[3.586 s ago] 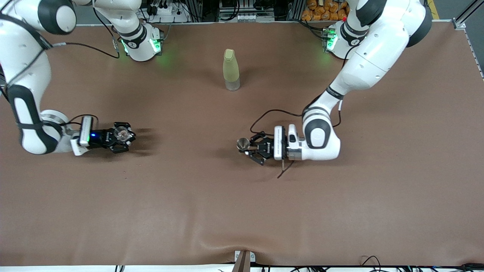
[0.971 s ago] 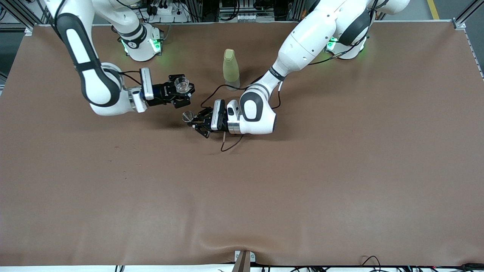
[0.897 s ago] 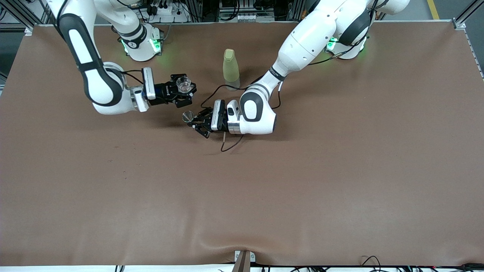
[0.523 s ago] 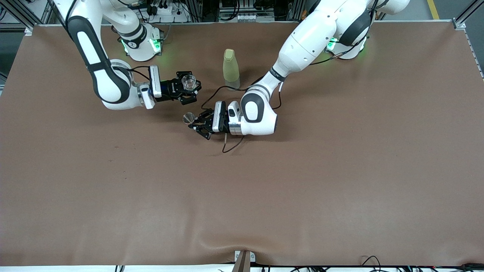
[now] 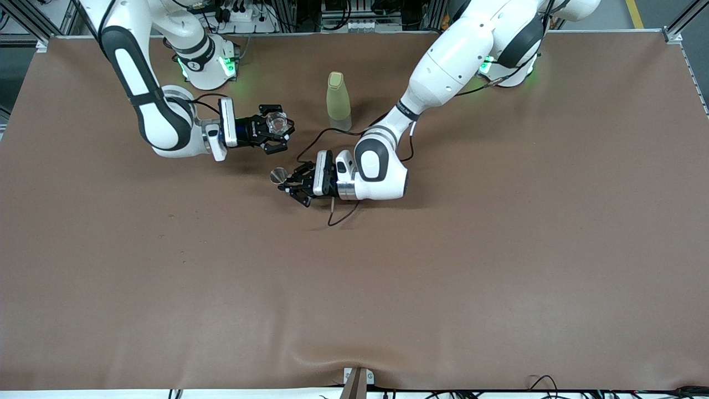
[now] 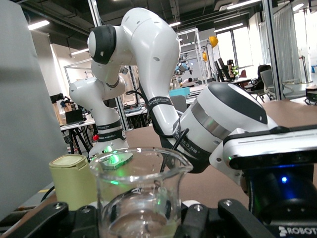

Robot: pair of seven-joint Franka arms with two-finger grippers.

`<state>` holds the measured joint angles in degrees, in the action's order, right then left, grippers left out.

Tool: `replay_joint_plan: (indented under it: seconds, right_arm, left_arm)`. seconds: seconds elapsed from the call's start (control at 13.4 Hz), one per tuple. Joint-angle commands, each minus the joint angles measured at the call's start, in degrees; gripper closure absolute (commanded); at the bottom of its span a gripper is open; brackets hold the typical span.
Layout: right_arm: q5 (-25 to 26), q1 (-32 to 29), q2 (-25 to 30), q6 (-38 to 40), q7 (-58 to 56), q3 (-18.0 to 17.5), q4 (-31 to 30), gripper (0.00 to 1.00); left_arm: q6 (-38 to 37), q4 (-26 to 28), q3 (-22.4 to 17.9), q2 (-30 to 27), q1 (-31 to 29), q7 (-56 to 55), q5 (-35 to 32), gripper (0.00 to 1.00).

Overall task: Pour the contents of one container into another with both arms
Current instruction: 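Tilt the beaker over the jigger rim with the right gripper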

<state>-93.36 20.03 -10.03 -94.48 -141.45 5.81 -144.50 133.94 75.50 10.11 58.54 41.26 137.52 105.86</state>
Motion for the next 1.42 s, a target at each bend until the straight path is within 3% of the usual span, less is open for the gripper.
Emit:
replay_joint_plan:
  seconds: [0.0,0.52,1.34]
  right_arm:
    - [-1.7,0.4,1.7,-1.0,5.3,-0.3,-1.1,1.0]
    - [-4.8,0.5,1.8,-0.9,13.0,-1.2,-1.0,1.0]
    - [-5.2,0.4,1.8,-1.1,26.5,-1.2,-0.8,1.0]
  left_arm:
    - [0.4,0.0,0.1,0.0,-0.1,2.1,3.3,1.0]
    - [0.4,0.0,0.1,0.0,-0.2,2.0,2.8,1.0]
    - [0.4,0.5,0.1,-0.1,-0.4,2.0,2.6,1.0]
